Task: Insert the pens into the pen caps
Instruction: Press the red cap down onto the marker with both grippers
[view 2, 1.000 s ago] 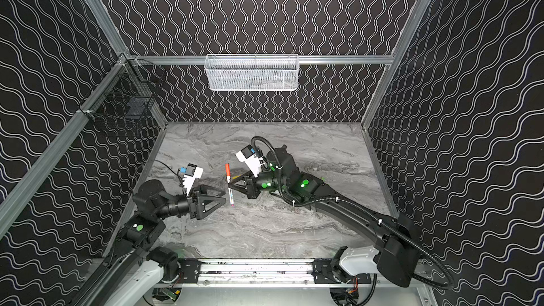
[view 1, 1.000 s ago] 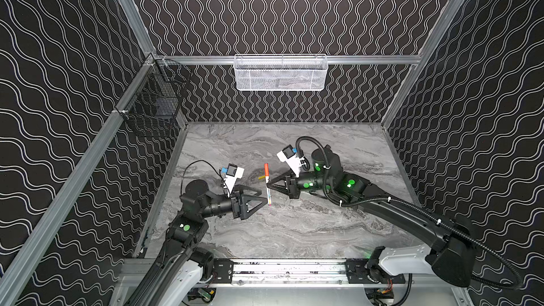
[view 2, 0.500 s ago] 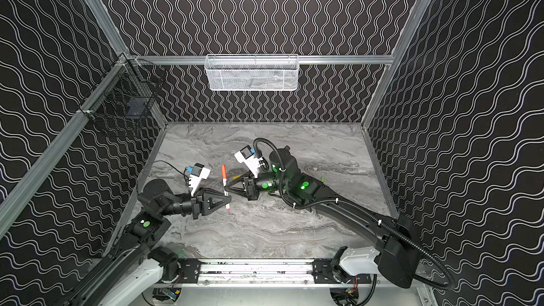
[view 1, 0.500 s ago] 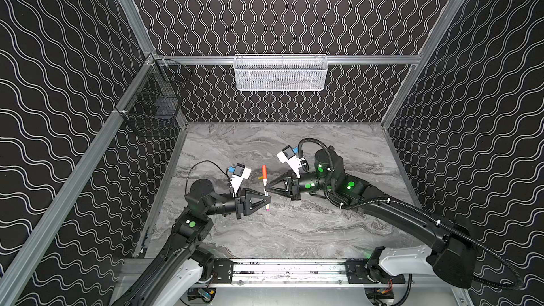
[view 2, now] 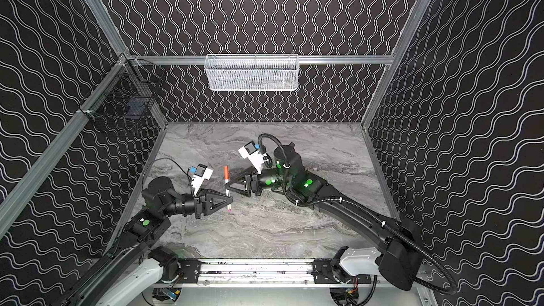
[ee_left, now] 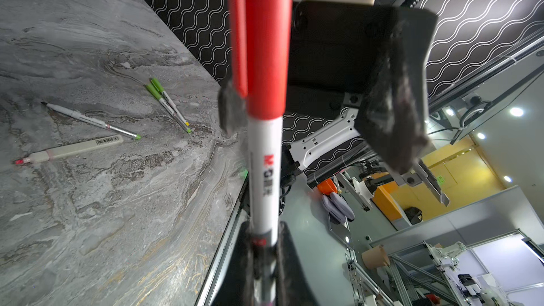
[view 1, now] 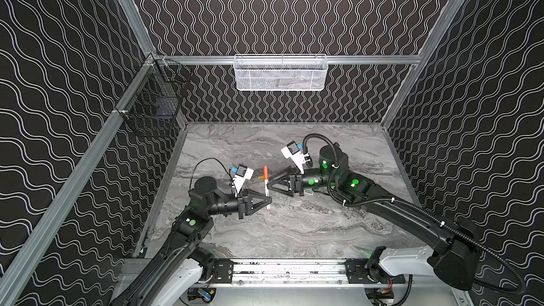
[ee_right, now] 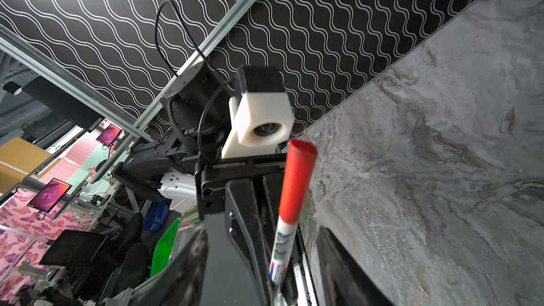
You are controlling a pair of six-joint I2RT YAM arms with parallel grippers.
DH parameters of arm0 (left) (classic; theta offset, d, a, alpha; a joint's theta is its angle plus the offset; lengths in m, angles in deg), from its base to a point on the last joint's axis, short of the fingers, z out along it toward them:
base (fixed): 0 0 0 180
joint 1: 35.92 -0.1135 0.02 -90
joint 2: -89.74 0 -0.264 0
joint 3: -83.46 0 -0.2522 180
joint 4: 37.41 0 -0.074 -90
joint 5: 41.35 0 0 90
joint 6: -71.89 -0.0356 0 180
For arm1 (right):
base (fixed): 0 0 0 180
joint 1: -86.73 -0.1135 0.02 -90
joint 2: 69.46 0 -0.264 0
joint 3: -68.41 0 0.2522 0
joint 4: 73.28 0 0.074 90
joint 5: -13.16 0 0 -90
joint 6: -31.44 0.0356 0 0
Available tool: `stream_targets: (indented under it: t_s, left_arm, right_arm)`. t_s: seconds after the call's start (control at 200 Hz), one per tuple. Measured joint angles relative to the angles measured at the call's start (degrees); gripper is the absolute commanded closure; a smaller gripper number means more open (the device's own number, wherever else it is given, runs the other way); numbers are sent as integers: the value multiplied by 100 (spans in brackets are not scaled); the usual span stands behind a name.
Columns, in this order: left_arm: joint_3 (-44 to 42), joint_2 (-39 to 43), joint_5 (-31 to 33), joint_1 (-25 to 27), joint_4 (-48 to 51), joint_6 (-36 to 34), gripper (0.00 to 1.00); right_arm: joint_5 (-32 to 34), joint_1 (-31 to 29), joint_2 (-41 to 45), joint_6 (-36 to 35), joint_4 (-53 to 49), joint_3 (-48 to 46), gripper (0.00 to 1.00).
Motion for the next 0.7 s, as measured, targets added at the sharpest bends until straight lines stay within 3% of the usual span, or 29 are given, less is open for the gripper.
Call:
stream_targets:
  t_s: [0.315, 0.701]
  left_arm:
    - [258, 2, 667, 426, 975, -621, 100]
    - [367, -131, 1408, 802, 1644, -964, 100]
  right_arm:
    - [-13, 286, -356, -140, -286, 376, 46]
    - [-120, 310, -503, -48, -323, 400, 68]
